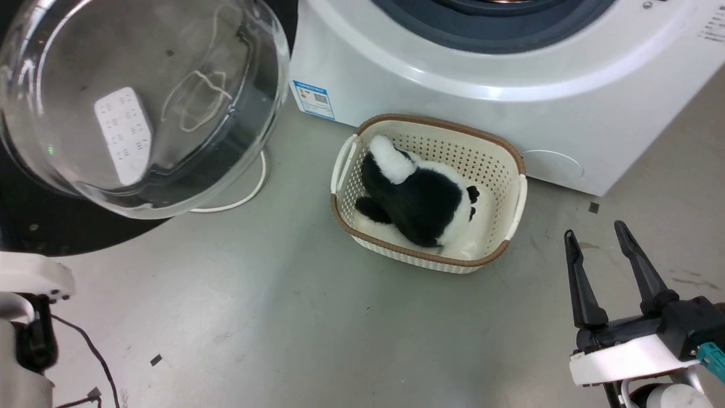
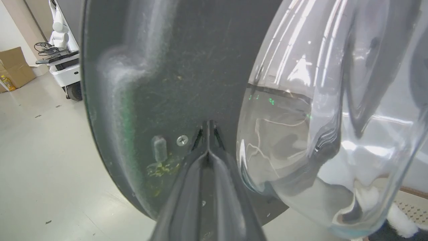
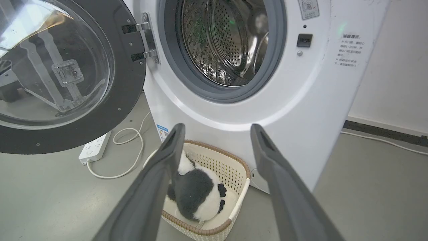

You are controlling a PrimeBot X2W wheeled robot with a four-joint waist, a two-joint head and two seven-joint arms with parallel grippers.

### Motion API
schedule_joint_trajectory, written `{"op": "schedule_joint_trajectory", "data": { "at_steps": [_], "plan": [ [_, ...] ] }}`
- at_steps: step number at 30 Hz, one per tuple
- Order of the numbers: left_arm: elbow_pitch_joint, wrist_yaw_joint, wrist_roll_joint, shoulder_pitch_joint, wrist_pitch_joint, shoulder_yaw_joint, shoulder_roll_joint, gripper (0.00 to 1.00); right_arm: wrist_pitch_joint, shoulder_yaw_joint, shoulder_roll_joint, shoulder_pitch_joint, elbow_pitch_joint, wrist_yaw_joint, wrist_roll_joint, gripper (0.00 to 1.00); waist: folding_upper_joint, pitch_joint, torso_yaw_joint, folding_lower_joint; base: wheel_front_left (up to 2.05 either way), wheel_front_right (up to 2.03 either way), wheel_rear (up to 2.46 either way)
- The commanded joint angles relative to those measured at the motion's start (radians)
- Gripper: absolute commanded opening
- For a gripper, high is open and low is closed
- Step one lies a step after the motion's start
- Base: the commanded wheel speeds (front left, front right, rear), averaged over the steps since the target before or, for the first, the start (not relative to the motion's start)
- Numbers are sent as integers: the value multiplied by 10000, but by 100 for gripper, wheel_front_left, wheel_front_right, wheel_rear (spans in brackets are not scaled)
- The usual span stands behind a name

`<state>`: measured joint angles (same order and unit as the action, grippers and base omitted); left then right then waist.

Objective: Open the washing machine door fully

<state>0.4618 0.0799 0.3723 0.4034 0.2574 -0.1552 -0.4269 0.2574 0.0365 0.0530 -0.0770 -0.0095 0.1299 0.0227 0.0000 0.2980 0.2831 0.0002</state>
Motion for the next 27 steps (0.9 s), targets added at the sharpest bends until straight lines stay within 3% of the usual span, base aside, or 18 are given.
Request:
{"op": "schedule_joint_trajectory", "data": {
  "at_steps": [1,6,10,19,27],
  "plan": [
    [148,-44,-16,188,43,-136,-98,0,44,34,-28,-166,-13,8,-4,100,0,11,-50,-2,0,0,0],
    [292,-184,-318,224,43,-333,-33,0,44,91,-28,-214,25,8,76,100,0,-174,-182,-2,0,0,0],
    [-428,-271,-785,-83,43,-434,236,0,44,221,-28,-175,-22,8,165,100,0,-553,-336,-2,0,0,0],
    [-3586,-425,-1856,-1459,43,-114,1938,0,44,445,-28,173,-267,8,134,100,0,-1718,-1044,-2,0,0,0],
    [-4625,-627,-2744,-2881,43,1073,3149,0,44,498,-28,717,-329,8,143,100,0,-2640,-1813,-2,0,0,0]
  ]
}}
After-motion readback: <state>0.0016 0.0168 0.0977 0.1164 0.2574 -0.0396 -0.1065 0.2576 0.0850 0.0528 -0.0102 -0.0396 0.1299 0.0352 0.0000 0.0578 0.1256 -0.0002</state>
